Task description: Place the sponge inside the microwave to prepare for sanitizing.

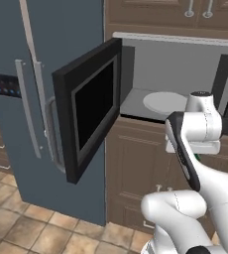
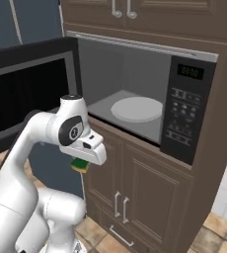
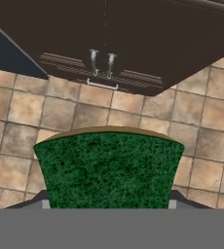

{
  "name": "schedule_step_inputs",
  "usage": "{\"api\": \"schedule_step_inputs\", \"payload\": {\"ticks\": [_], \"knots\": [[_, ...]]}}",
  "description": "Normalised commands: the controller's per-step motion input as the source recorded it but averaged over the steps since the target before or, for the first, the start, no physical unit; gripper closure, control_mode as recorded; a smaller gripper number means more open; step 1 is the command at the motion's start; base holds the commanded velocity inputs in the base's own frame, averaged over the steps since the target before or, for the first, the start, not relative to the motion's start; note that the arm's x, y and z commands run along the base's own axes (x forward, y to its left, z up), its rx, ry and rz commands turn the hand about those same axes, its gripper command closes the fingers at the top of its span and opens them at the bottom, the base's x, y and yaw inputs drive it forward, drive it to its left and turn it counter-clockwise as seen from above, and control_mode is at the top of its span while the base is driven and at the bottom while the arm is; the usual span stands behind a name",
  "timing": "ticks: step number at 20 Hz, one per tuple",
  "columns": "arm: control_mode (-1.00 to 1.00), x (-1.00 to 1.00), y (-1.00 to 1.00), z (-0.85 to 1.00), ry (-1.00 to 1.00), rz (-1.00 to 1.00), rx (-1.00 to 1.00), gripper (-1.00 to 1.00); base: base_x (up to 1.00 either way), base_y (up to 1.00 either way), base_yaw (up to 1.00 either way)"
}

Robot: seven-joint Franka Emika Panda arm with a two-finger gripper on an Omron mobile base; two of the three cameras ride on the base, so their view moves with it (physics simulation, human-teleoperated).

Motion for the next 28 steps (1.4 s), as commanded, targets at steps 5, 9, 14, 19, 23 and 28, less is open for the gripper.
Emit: {"api": "schedule_step_inputs", "payload": {"ticks": [5,9,14,19,23,28], "knots": [[1.00,0.00,0.00,0.00,0.00,0.00,0.00,1.00,0.36,-0.05,0.00],[1.00,0.00,0.00,0.00,0.00,0.00,0.00,1.00,0.57,-0.06,0.00],[1.00,0.00,0.00,0.00,0.00,0.00,0.00,1.00,0.41,0.00,0.00],[1.00,0.00,0.00,0.00,0.00,0.00,0.00,1.00,0.09,0.00,0.00],[1.00,0.00,0.00,0.00,0.00,0.00,0.00,1.00,0.00,0.00,0.00],[1.00,0.00,0.00,0.00,0.00,0.00,0.00,1.00,0.00,0.04,0.00]]}}
